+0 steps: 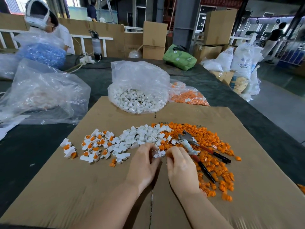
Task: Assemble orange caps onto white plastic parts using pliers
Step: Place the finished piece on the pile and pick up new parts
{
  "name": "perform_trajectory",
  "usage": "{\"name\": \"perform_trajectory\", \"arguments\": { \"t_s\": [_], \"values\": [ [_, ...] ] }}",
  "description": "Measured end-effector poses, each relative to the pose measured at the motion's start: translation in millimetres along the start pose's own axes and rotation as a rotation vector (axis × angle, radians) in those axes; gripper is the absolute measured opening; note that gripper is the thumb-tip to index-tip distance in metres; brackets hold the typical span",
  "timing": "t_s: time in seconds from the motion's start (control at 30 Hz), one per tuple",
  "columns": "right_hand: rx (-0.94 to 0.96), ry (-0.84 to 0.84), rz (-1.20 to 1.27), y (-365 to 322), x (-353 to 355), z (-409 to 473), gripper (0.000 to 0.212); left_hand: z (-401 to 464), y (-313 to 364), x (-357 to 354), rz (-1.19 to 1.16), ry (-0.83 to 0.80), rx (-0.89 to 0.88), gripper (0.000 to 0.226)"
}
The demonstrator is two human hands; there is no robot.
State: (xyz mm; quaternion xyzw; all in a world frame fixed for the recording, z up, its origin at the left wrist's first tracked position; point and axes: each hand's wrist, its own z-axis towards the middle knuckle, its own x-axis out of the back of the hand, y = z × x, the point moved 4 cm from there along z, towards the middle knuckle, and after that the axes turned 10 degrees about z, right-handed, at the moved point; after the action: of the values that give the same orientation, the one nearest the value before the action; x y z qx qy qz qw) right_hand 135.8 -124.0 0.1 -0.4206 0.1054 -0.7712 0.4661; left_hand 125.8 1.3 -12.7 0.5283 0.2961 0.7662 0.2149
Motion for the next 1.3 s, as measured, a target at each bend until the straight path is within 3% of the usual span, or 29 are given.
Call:
{"name": "perform_trajectory", "arguments": {
  "t_s": [0.37,0.47,0.7,1.07,1.3],
  "values": [
    [0.025,0.11,-0.066,-2.5,8.0,0.1,0.011,-0.7,-5.1,0.3,-0.125,0.002,0.102,0.028],
    [0.004,0.086,0.0,-1.8,7.5,-0.4,0.012,-0.2,-6.8,-0.3,-0.207,0.014,0.136,0.027],
    [-0.188,0.019,0.228,7.1,6.6,-2.4,0.004,2.8,-6.7,-1.3,-0.126,-0.026,0.094,0.013],
    [-0.132,0.006,0.071,3.2,4.2,0.3,0.012,2.0,-6.1,-1.2,-0.12,-0.09,0.107,0.004],
    [-0.043,0.001,-0.012,-4.9,4.0,-0.4,0.018,0.4,-8.2,0.6,-0.23,-0.062,0.16,0.013]
  ]
}}
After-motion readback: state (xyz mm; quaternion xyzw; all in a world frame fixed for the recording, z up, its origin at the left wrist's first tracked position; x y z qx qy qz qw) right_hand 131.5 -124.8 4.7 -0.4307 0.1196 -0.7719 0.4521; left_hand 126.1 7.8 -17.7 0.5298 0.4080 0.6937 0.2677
